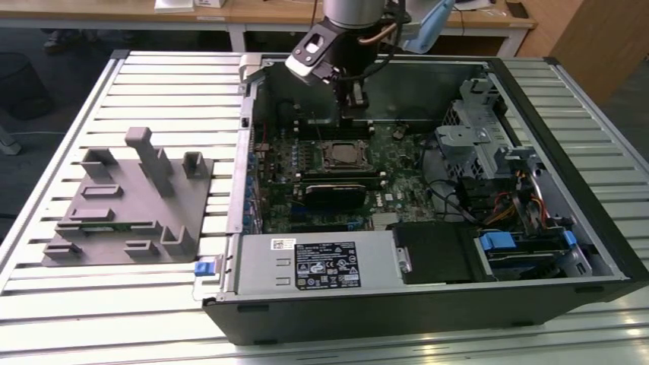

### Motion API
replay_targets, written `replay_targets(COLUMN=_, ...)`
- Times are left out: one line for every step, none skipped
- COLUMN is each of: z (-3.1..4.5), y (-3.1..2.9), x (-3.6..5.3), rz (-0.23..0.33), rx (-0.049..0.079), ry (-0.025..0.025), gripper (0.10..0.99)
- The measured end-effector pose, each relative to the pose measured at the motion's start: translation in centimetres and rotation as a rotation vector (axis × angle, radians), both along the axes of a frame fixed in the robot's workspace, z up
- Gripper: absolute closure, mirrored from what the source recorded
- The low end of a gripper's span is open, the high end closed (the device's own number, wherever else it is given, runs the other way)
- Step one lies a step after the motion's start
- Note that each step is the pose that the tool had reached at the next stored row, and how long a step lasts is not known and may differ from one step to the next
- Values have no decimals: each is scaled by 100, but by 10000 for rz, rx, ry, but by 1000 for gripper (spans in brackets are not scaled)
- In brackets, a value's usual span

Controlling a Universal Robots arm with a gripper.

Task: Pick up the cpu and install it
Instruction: 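Install the first cpu locking lever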

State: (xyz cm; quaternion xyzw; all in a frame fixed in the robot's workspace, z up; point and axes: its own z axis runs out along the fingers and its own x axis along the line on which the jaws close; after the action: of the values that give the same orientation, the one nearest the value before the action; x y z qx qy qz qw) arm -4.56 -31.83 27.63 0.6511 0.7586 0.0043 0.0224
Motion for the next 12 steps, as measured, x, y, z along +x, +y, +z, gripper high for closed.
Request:
replay_targets(z=0, y=0, x=0, rz=146, rx=-2, ry=2, gripper=980)
replay_targets(z=0, y=0, x=0, rz=265, rx=-1, ry=2, gripper=980)
replay_targets(z=0, y=0, x=0, rz=390, rx=-1, ry=1, gripper=980)
replay_targets(z=0, y=0, x=0, rz=552, rx=-1, ry=1, gripper=980)
replay_targets(z=0, y=0, x=0, rz=729, rx=-1, ry=1, gripper=980)
replay_targets(z=-1, y=0, x=0, rz=909, rx=-1, ry=1, gripper=980)
replay_targets(z=-1, y=0, x=0, rz=1090, rx=-1, ry=1, gripper=980)
replay_targets(z=-1, y=0, x=0, rz=1268, rx=-1, ry=1, gripper=980)
replay_targets(z=-1, y=0, x=0, rz=1445, rx=-1, ry=1, gripper=980)
replay_targets(z=-1, y=0, x=0, rz=1597, rx=0, ry=1, gripper=980)
replay_targets(z=-1, y=0, x=0, rz=1752, rx=-1, ry=1, gripper=980)
replay_targets(z=-1, y=0, x=0, rz=1914, rx=-1, ry=1, gripper=980)
